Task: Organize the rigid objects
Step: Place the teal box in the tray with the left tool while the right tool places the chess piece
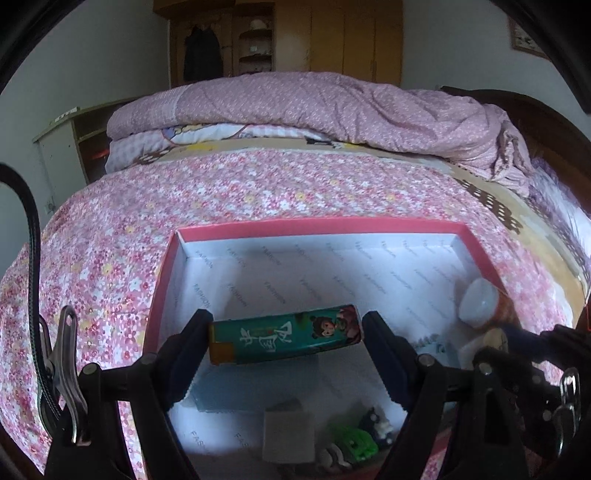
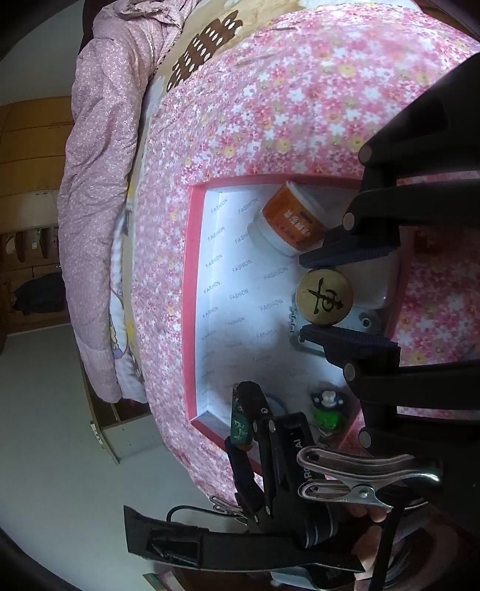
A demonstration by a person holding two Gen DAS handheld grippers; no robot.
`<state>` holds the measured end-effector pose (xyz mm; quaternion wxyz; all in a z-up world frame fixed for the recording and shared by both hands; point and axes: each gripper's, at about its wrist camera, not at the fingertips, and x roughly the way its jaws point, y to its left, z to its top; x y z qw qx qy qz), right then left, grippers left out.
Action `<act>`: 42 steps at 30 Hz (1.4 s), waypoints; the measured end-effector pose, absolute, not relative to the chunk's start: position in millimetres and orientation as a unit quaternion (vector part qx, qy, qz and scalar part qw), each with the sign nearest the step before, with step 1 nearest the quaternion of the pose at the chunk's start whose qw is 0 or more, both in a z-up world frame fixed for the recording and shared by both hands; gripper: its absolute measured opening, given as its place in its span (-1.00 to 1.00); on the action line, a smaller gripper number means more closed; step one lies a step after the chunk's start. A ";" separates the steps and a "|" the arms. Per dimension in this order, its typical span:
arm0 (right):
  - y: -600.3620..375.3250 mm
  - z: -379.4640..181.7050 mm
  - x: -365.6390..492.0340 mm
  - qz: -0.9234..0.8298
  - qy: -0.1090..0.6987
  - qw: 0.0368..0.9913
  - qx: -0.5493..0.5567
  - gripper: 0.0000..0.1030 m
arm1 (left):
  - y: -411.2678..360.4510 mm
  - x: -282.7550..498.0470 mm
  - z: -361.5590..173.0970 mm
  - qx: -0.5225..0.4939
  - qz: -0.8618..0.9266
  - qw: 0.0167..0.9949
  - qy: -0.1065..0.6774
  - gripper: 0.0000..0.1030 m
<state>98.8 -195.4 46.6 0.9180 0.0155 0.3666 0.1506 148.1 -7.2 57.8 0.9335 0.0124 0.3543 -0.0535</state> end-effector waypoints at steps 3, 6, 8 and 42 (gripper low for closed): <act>-194.2 44.0 100.7 0.150 0.367 0.918 0.009 -0.37 | -5.0 152.9 54.1 0.005 -0.052 0.930 0.363 0.68; -195.0 41.3 103.0 0.147 0.369 0.918 0.009 -0.37 | -3.0 154.5 50.6 0.000 -0.049 0.929 0.368 0.68; -195.3 41.3 103.7 0.145 0.368 0.919 0.010 -0.37 | -2.2 155.3 49.0 -0.004 -0.048 0.928 0.371 0.68; -194.5 63.0 69.3 0.156 0.331 0.930 0.026 -0.17 | -12.4 112.5 72.6 -0.003 -0.063 0.933 0.354 0.69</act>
